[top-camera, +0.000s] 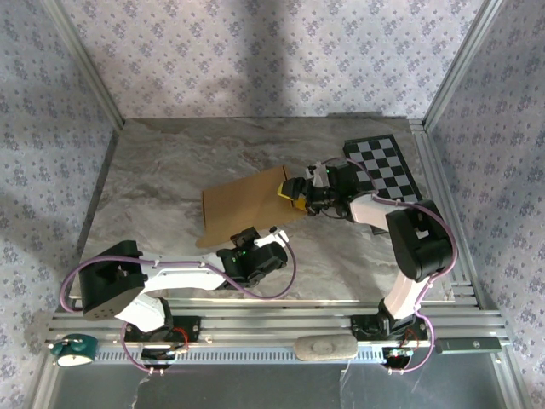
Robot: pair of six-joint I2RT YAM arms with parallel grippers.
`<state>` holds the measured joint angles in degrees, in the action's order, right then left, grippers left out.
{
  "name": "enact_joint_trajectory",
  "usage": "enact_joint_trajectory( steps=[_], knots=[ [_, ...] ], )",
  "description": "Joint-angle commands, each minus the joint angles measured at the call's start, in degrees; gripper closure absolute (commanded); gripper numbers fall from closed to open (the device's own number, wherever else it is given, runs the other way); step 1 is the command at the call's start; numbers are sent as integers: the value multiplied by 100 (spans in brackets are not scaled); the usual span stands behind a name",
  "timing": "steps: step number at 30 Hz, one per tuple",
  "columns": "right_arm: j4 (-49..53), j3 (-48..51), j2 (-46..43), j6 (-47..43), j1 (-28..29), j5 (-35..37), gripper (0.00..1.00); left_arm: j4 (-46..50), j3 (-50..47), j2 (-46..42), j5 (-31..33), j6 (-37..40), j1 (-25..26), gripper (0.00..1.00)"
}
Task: Fold the paper box
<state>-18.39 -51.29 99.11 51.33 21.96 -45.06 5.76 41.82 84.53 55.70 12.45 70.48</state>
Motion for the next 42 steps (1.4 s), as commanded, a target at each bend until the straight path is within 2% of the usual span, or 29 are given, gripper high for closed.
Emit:
enact_joint_trajectory(
  steps=[1, 12, 20, 22, 26, 29, 32, 37, 38, 40, 42],
  knots=[
    [-374, 74, 102, 387, -6, -168, 19, -136, -33, -92, -66, -68, -19, 100],
    [-533, 166, -58, 834, -10, -152, 38, -75, -38, -190, -35, -142, -19, 100],
    [-561, 206, -204, 1057, -32, -65, 44, 4, -25, -325, -18, -198, -20, 99],
    [-588, 215, -229, 1145, -41, -38, 47, 28, -27, -371, 6, -228, -17, 94],
    [-674, 230, -264, 1441, -77, -22, 48, 128, 17, -587, 143, -378, 33, 77],
    [-649, 194, -289, 1786, -119, -18, 49, 496, 229, -922, 281, -799, 113, 65],
    [-758, 192, -283, 2312, -196, -32, 49, 1167, 663, -1418, 504, -1752, 215, 55],
    [-981, 233, -414, 3208, -344, 56, 48, 2338, 1165, -2537, 744, -3789, 131, 25],
    [-996, 216, -451, 3367, -374, 38, 48, 2495, 1156, -2834, 666, -4163, 38, 18],
    [-920, 183, -549, 3684, -439, 30, 46, 2581, 1050, -3498, 297, -4659, -333, 12],
    [-708, 80, -656, 3905, -515, -41, 46, 2587, 845, -4250, -278, -5254, -1004, 6]
  ],
)
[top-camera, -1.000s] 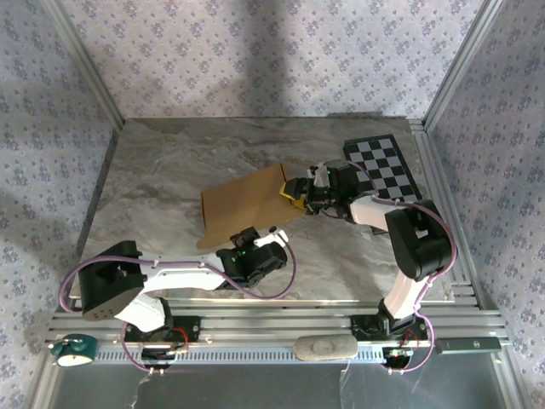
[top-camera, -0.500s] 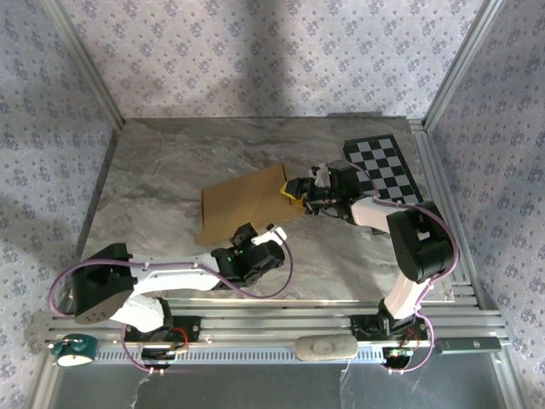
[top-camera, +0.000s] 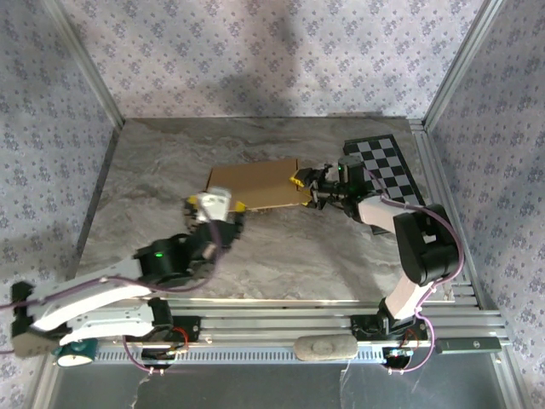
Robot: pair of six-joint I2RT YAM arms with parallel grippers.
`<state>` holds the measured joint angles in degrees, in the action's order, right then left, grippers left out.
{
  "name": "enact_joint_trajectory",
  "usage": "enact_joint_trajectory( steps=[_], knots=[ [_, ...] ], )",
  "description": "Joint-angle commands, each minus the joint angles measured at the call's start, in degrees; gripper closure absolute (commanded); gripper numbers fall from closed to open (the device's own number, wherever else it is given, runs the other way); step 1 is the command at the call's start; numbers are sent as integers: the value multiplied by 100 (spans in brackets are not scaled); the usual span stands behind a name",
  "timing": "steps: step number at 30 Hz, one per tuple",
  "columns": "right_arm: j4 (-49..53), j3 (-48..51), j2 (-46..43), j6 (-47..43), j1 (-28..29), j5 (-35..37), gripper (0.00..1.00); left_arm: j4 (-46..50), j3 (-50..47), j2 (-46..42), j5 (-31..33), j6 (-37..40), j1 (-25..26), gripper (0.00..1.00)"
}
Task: Fold the paper box
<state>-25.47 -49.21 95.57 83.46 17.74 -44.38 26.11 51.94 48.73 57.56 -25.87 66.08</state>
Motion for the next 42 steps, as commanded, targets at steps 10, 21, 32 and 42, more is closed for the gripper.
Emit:
enact_joint_trajectory(
  steps=[10, 21, 32, 42],
  knots=[
    [1088, -484, -479, 1043, -312, -580, 46, 665, 515, 92, -5996, -2358, -5238, 2],
    [1699, -433, -553, 879, -525, -869, 47, -960, 88, 2043, -8216, -3658, -6628, 1],
    [1711, -488, -276, 1007, -561, -1024, 47, -994, -150, 2529, -8511, -4849, -6396, 1],
    [1765, -492, -313, 1141, -578, -1055, 47, -1289, -241, 2940, -8783, -6097, -6095, 2]
  ],
)
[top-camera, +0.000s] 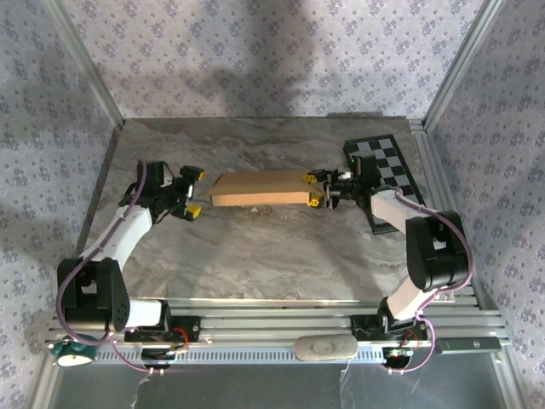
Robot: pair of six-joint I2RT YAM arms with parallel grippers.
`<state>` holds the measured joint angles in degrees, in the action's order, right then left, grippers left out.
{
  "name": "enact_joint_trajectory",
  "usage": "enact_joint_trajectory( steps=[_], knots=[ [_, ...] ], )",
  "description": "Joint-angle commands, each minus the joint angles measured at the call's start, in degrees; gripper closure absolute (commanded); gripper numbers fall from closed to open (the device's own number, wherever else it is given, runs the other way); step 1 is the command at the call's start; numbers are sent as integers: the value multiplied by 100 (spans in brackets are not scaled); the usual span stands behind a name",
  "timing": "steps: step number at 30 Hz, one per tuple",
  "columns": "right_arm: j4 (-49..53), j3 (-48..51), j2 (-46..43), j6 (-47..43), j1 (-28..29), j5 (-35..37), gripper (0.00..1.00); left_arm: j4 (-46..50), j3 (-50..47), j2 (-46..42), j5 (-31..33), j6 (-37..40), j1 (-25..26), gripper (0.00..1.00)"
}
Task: Fold the paper box
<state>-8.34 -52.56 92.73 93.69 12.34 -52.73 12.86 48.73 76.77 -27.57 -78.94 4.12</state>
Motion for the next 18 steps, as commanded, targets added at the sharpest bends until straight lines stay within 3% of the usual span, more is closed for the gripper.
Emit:
enact_joint_trajectory(
  steps=[1, 7, 15, 18],
  knots=[
    [51, -138, -41, 128, -42, -214, 47, 64, 105, 201, -311, -876, 134, 1],
    [69, -47, -53, 123, -37, -211, 47, -222, 132, 735, -795, -1519, 204, 1],
    [19, 95, -69, 95, -3, -172, 48, -672, 121, 842, -776, -2146, 339, 1],
    [16, 110, -50, 86, -3, -161, 48, -929, 15, 846, -750, -2354, 395, 6]
  ],
)
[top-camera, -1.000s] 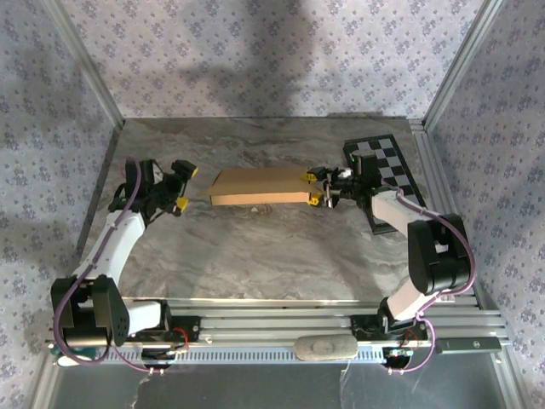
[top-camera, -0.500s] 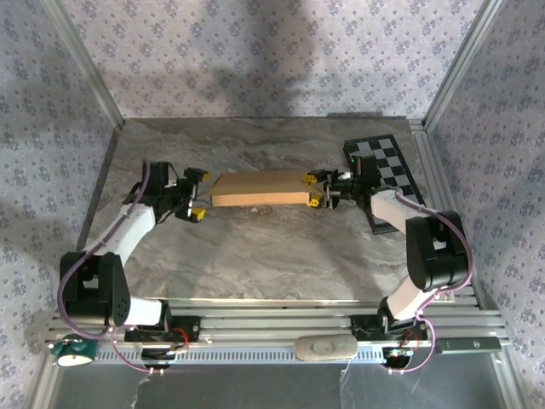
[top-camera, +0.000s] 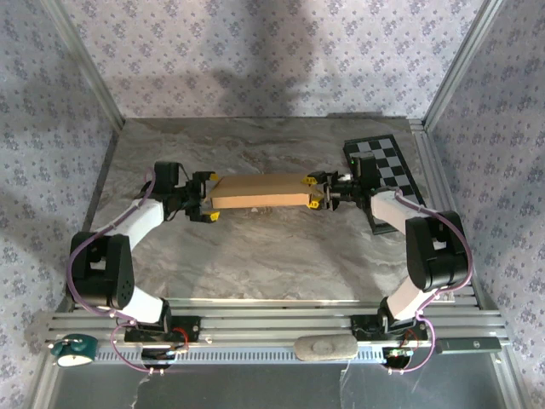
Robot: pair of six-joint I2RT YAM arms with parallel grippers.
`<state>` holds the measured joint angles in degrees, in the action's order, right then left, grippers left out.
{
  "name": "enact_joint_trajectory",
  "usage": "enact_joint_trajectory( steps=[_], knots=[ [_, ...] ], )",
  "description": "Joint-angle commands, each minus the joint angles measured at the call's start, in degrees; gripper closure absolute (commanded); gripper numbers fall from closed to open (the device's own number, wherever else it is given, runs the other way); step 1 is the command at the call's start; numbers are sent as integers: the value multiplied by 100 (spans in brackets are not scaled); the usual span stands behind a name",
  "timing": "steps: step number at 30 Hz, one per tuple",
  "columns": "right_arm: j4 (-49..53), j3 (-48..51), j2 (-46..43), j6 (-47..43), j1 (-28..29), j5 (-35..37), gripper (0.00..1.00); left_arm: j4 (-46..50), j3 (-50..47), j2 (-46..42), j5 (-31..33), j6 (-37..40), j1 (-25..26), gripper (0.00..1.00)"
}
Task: Fold the paper box
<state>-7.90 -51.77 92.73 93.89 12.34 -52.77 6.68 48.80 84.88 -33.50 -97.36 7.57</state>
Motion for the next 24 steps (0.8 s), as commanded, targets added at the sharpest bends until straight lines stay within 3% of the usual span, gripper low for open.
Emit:
enact_joint_trajectory(
  steps=[1, 9, 16, 24],
  knots=[
    [-28, 35, -45, 68, 4, -162, 48, -349, -20, 38, -170, -549, 68, 8],
    [-45, 62, 7, 67, -8, -132, 48, -422, -162, 5, -126, -665, 95, 38],
    [191, -44, 6, -178, -44, -131, 35, -244, -204, -39, -131, -650, 95, 45],
    [2984, -1228, -289, -2696, -266, 192, 21, 1268, 2, -512, 92, -468, -98, 49]
  ],
)
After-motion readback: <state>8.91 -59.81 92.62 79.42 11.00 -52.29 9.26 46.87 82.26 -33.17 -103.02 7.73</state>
